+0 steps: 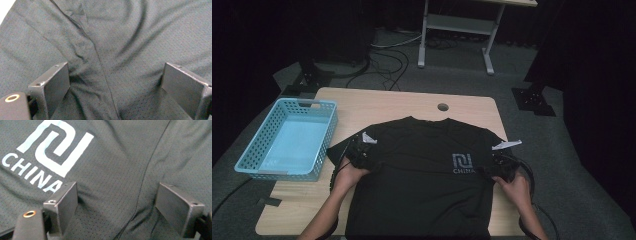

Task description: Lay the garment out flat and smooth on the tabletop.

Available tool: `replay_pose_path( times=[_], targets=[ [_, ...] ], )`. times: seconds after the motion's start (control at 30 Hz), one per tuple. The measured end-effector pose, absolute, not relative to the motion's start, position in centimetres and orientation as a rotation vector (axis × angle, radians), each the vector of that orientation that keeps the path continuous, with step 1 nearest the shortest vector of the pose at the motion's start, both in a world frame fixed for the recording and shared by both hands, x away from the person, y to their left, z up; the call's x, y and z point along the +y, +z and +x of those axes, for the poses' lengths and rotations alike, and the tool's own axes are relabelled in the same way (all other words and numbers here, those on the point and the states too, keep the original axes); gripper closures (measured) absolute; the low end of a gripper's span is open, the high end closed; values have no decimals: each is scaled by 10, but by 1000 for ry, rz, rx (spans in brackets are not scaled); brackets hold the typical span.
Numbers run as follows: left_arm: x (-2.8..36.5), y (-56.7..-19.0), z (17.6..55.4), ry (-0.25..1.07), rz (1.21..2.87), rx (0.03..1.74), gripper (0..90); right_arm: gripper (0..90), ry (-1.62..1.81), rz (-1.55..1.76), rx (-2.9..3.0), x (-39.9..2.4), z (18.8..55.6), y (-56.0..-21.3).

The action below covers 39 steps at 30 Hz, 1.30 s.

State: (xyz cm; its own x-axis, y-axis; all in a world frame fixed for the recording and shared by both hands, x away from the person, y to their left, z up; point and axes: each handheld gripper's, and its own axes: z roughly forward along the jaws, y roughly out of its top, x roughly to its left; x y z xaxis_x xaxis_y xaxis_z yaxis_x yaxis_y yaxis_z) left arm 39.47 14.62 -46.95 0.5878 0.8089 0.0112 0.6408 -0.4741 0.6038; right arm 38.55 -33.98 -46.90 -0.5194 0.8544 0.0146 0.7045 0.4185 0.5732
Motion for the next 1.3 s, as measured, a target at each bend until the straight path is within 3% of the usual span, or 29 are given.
replay_pose_path(
  times=[0.53, 1.3],
  targets=[
    [141, -467, 445, 384, 2297, 1163, 74, 176, 715, 1353, 2440, -343, 435, -466],
    [137, -467, 494, 386, 2297, 1174, 50, 175, 737, 1377, 2395, -346, 476, -467]
  ],
)
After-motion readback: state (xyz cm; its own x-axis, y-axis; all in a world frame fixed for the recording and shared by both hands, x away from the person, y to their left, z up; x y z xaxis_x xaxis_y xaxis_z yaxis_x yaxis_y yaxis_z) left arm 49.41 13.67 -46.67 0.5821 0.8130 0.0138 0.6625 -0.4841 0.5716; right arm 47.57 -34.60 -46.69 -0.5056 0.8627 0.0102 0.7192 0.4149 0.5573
